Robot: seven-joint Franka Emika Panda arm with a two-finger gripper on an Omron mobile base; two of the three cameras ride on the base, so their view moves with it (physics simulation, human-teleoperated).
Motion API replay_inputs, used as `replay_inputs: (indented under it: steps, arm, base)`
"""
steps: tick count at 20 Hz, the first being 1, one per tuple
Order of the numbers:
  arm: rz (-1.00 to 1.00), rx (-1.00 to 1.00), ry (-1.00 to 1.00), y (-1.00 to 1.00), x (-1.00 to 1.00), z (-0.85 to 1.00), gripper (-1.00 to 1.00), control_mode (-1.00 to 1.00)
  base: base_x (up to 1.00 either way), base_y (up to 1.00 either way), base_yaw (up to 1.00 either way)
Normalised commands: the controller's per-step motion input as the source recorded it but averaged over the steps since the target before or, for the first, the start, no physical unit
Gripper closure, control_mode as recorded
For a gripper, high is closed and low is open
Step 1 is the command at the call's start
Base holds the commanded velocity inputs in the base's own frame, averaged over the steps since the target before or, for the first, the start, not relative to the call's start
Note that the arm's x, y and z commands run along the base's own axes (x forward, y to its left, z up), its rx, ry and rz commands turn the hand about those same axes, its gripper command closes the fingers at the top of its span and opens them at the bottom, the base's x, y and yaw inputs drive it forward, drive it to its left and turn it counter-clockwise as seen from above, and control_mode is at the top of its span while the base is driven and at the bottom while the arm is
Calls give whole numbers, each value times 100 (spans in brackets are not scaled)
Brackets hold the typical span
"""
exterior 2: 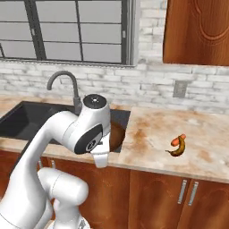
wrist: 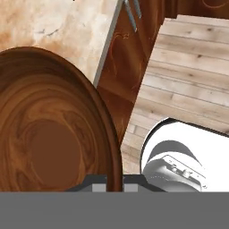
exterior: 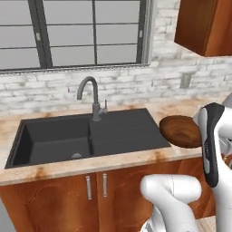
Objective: Dump the banana and carrot from the bowl so the bowl can be washed. Place the bowl in the sink after clearing the leftovers.
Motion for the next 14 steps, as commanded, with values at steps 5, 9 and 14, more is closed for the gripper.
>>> replay_inputs:
  steps: [5,9,14]
  arm:
    - [0,0,0,0,0,0,100,100]
    - [0,0,0,0,0,0,100,100]
    - [0,0,0,0,0,0,100,100]
  base:
    - [0,100,-2]
    - [9,100,-1]
    - [32,100,0]
